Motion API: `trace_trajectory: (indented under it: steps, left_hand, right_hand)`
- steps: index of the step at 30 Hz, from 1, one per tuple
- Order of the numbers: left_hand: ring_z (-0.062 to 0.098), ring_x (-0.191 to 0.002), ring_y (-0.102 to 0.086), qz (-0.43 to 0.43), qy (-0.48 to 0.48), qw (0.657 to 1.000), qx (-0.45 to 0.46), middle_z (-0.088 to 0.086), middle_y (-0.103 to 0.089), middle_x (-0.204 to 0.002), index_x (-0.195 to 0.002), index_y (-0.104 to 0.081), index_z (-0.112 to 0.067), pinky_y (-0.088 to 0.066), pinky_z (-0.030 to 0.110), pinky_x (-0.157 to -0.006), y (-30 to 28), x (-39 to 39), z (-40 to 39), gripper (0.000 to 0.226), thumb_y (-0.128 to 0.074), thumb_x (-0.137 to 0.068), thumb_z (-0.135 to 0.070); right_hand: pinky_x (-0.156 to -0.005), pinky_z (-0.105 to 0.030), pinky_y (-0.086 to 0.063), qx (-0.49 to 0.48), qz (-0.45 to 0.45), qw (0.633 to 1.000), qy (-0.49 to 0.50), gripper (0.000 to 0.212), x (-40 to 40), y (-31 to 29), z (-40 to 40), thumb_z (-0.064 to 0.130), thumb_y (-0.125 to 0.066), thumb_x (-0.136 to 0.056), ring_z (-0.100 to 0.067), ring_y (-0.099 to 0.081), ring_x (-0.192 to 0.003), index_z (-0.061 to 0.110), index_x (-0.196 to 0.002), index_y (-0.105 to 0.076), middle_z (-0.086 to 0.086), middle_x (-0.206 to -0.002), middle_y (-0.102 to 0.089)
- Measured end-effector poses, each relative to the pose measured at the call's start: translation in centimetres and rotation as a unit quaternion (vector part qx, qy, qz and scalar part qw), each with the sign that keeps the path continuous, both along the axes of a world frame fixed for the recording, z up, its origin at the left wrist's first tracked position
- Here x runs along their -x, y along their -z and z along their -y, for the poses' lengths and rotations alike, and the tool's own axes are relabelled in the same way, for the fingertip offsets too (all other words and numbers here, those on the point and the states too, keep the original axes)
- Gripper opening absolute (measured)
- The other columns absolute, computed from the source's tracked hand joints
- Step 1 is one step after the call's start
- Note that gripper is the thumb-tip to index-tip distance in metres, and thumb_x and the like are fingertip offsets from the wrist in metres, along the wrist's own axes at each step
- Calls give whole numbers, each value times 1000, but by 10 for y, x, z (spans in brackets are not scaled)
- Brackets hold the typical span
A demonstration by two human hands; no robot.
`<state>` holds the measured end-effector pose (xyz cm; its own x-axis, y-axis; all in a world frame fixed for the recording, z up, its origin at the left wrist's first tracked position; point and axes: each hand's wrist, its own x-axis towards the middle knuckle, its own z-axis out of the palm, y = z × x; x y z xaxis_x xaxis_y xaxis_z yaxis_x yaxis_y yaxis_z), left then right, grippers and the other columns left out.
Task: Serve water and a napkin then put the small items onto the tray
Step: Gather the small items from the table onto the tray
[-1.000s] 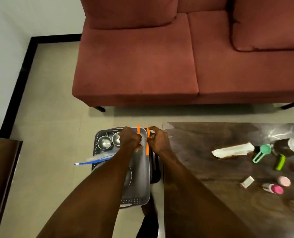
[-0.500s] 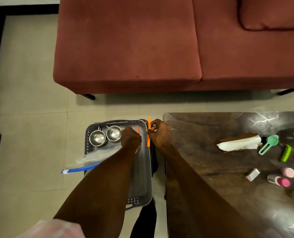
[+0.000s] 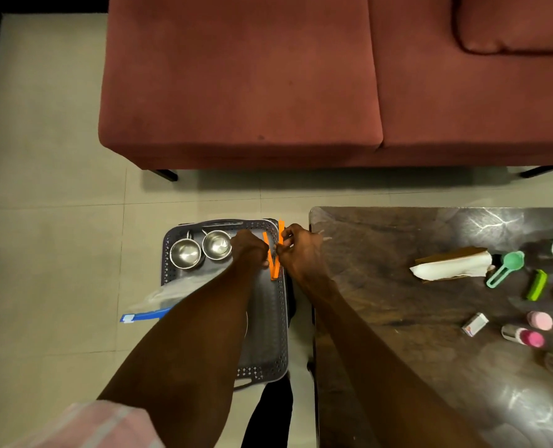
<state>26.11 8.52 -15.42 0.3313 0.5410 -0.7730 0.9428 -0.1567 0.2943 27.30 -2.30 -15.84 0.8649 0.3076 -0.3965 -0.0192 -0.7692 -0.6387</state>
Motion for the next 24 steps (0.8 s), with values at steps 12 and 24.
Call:
trace_trajectory:
  steps: [12,24]
  left_hand:
    - [16,-68,-56,-7,31,998,-47,8,-64,-79,-61,-48,-8,-42,23,-53,-3,11,-39,31,-72,-80,-6]
    - [22,-103,-67,-2,57,995,-84,10,-70,-109,-109,-66,-1,-47,24,-71,10,18,-37,30,-68,-83,-17]
  right_hand:
    - [-90,-40,-45,189,31,954,-233,24,20,-8,-36,3,-48,-94,-36,-56,-112,7,-117,-54,-17,-121,-57]
    - [-92,-37,-47,187,33,951,-245,26,17,0,-49,7,-52,-97,-31,-58,-116,9,-122,-57,-15,-125,-57]
